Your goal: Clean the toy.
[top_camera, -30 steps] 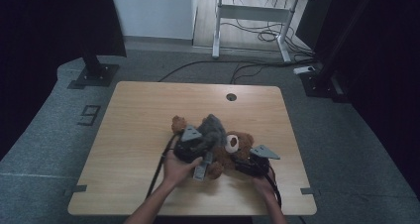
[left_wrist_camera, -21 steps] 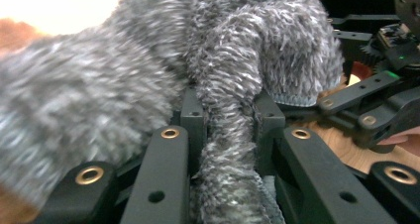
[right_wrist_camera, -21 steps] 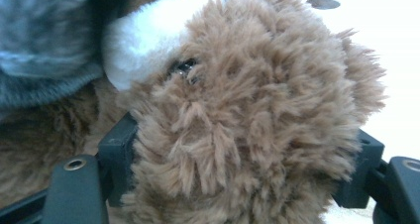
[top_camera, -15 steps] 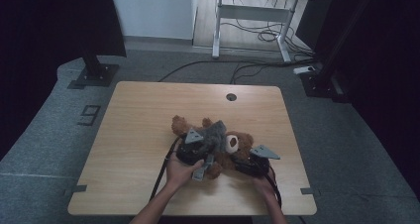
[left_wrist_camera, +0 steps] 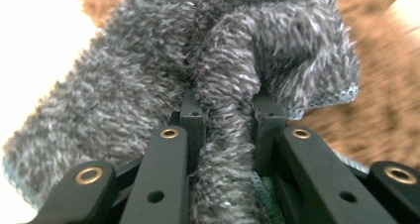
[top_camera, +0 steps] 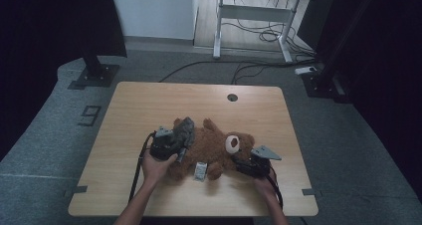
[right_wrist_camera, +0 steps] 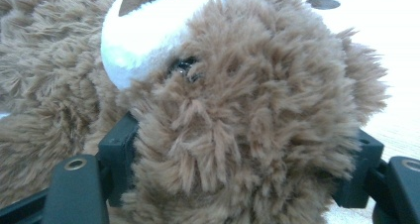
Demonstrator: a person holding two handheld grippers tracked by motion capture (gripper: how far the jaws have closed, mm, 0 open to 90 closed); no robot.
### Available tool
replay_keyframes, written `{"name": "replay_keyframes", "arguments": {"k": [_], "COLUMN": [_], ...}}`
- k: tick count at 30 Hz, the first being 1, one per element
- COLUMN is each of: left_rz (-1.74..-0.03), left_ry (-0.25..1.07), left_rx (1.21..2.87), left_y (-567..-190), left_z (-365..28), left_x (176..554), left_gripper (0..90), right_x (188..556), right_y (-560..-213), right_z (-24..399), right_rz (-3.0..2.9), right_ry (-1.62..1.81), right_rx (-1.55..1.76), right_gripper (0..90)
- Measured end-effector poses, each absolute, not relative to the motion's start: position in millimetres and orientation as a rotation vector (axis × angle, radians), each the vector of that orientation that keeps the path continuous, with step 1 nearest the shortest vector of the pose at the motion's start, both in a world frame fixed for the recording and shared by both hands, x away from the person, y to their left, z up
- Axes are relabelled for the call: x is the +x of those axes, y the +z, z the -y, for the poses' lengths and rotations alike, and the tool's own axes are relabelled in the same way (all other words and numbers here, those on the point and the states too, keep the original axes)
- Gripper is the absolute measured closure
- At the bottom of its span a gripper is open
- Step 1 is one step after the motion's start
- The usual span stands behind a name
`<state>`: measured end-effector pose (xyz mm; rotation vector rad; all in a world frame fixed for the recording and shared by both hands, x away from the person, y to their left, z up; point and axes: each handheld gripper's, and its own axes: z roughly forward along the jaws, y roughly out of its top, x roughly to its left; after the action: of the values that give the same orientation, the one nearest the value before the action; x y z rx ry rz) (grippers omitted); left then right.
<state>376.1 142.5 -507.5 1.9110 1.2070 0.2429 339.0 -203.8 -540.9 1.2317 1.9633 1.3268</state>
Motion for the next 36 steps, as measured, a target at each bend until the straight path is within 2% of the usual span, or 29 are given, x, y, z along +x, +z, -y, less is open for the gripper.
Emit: {"name": "replay_keyframes", "arguments": {"k": [7, 12, 15, 23, 36], "left_rz": [-1.216, -1.214, -1.225, -1.179, -1.256], "left_ry": [0.135, 0.185, 0.213, 0.314, 0.423], "left_rx": [1.942, 2.009, 1.995, 1.948, 1.893], "left_y": [-521.1, -529.6, -531.5, -504.7, -495.6], "left_z": [-149.1, -150.4, -156.6, -176.1, -246.6], "left_x": [372.4, 365.9, 364.4, 354.5, 321.8], "left_gripper": [72.8, 72.8, 72.6, 72.3, 71.7], "right_x": [337.7, 336.7, 336.7, 334.9, 327.0], "right_y": [-541.7, -541.8, -541.8, -539.7, -532.0], "right_z": [202.7, 201.9, 201.9, 206.7, 210.5], "right_rz": [-1.957, -1.955, -1.953, -1.952, -1.938], "right_ry": [1.320, 1.315, 1.315, 1.376, 1.412], "right_rx": [1.228, 1.227, 1.229, 1.221, 1.179], "right_gripper": [25.4, 25.4, 25.3, 19.6, 17.2]}}
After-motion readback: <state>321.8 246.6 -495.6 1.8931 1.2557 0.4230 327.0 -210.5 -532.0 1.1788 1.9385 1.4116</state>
